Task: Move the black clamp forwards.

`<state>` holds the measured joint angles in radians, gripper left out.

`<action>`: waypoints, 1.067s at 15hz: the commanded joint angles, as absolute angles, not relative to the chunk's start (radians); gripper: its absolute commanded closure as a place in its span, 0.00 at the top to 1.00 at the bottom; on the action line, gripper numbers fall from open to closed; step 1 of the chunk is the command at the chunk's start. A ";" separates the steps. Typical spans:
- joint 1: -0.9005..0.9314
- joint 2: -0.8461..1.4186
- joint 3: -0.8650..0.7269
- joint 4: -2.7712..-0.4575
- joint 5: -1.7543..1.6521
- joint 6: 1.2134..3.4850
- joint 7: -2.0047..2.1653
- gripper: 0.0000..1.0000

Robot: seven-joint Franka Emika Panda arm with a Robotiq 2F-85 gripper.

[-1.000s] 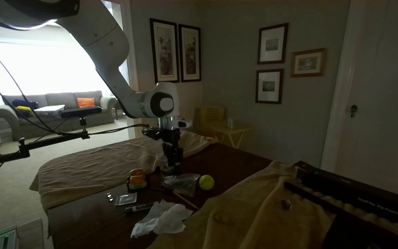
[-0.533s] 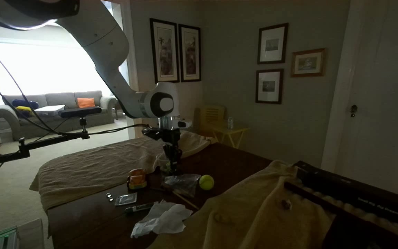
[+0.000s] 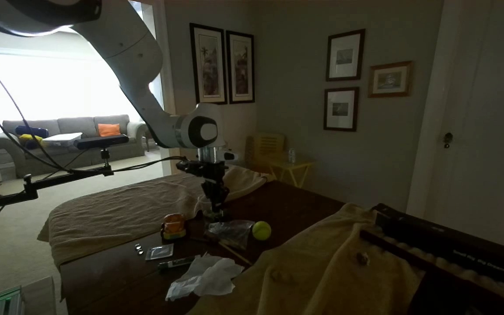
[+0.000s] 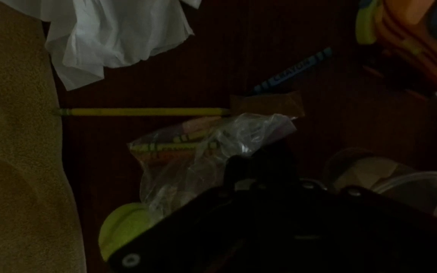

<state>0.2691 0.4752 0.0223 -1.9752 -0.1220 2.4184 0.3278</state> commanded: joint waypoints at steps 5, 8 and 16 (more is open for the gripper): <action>0.208 0.415 0.069 -2.004 -0.103 2.373 0.146 0.69; 0.189 0.409 0.084 -2.003 -0.098 2.340 0.085 0.90; 0.068 0.332 0.091 -2.034 -0.066 2.242 -0.179 1.00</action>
<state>0.1252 0.3936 0.0791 -1.9957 -0.1066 2.2997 -0.0705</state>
